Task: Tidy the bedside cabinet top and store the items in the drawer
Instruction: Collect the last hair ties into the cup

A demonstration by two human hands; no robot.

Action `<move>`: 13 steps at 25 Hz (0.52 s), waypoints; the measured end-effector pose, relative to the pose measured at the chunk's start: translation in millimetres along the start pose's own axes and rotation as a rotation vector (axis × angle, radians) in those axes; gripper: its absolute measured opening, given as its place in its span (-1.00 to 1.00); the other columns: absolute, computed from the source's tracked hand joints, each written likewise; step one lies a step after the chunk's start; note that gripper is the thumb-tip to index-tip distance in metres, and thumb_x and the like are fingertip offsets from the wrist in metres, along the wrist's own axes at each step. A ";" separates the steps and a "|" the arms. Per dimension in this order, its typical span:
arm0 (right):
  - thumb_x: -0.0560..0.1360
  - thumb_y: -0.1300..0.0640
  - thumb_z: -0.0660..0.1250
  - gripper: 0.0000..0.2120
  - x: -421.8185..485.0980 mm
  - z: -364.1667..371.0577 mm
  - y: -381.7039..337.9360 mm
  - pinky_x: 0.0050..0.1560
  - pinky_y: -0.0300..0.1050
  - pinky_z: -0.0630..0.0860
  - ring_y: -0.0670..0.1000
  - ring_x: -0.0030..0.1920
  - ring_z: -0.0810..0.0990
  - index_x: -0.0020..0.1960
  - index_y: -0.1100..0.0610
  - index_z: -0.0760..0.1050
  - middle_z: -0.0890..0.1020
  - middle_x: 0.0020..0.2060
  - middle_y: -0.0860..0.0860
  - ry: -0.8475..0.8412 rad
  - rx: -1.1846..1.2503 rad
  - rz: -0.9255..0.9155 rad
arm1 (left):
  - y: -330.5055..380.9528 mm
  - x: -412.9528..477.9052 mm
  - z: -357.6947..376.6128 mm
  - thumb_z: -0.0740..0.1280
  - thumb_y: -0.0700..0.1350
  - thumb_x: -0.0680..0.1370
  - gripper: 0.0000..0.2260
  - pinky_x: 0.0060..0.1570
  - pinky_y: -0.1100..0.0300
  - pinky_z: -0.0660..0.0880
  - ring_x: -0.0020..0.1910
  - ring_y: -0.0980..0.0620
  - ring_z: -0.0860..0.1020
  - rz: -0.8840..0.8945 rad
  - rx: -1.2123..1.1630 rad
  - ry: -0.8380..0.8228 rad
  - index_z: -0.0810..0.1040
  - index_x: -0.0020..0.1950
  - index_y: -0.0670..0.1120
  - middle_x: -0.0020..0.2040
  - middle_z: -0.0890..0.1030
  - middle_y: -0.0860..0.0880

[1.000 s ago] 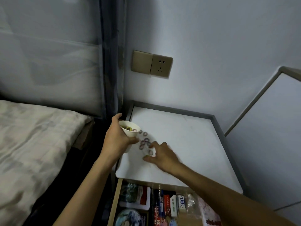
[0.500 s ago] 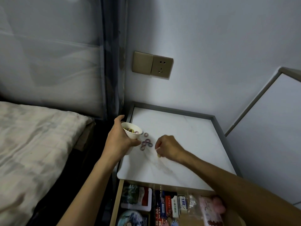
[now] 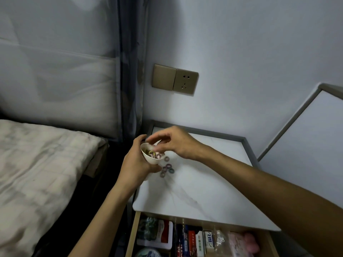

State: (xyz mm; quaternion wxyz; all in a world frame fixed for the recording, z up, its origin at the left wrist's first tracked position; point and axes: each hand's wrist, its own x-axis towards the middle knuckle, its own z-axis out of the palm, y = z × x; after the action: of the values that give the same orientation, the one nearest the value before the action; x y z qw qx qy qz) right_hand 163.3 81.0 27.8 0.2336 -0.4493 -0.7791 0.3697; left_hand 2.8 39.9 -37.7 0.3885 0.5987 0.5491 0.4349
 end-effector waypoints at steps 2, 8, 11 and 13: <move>0.50 0.27 0.39 -0.82 5.6 -4.0 14.2 -0.17 -0.24 0.57 -0.12 -0.17 0.65 0.02 0.04 0.65 0.70 -0.07 0.06 0.133 0.070 0.015 | -1.2 1.8 -4.8 0.64 -0.25 0.16 -0.05 -0.06 0.20 0.47 0.06 0.05 0.54 -0.014 -0.007 0.055 0.30 0.47 0.07 0.16 0.54 0.07; 0.51 0.02 0.40 -0.61 12.7 14.4 93.3 0.18 -0.25 0.39 0.03 0.23 0.54 0.31 0.09 0.52 0.57 0.26 0.07 0.009 -0.394 0.386 | -6.8 6.9 -27.4 0.64 -0.24 0.17 -0.07 -0.02 0.13 0.49 0.07 -0.01 0.53 -0.052 -0.018 0.195 0.30 0.45 0.07 0.13 0.54 0.02; 0.44 -0.01 0.43 -0.57 20.5 31.7 110.9 0.27 -0.06 0.43 0.13 0.26 0.49 0.30 -0.01 0.52 0.50 0.26 0.11 0.044 -0.415 0.392 | -8.5 9.7 -37.3 0.65 -0.22 0.17 -0.09 0.01 0.03 0.54 0.05 -0.03 0.55 -0.057 -0.024 0.241 0.31 0.43 0.06 0.12 0.56 -0.01; 0.41 0.04 0.45 -0.66 23.3 38.0 113.7 0.08 -0.05 0.53 0.18 0.11 0.57 0.18 -0.03 0.56 0.46 0.16 0.09 0.056 -0.365 0.350 | -9.3 11.1 -41.1 0.65 -0.22 0.17 -0.08 0.01 -0.06 0.57 0.05 -0.06 0.56 -0.063 -0.028 0.247 0.30 0.43 0.06 0.12 0.56 -0.02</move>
State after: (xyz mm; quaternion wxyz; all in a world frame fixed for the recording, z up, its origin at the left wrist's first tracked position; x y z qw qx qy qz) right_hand 185.4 124.2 -84.3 0.1024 -0.6222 -0.7364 0.2450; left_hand -38.9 51.3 -32.3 0.3395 0.5175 0.6052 0.5006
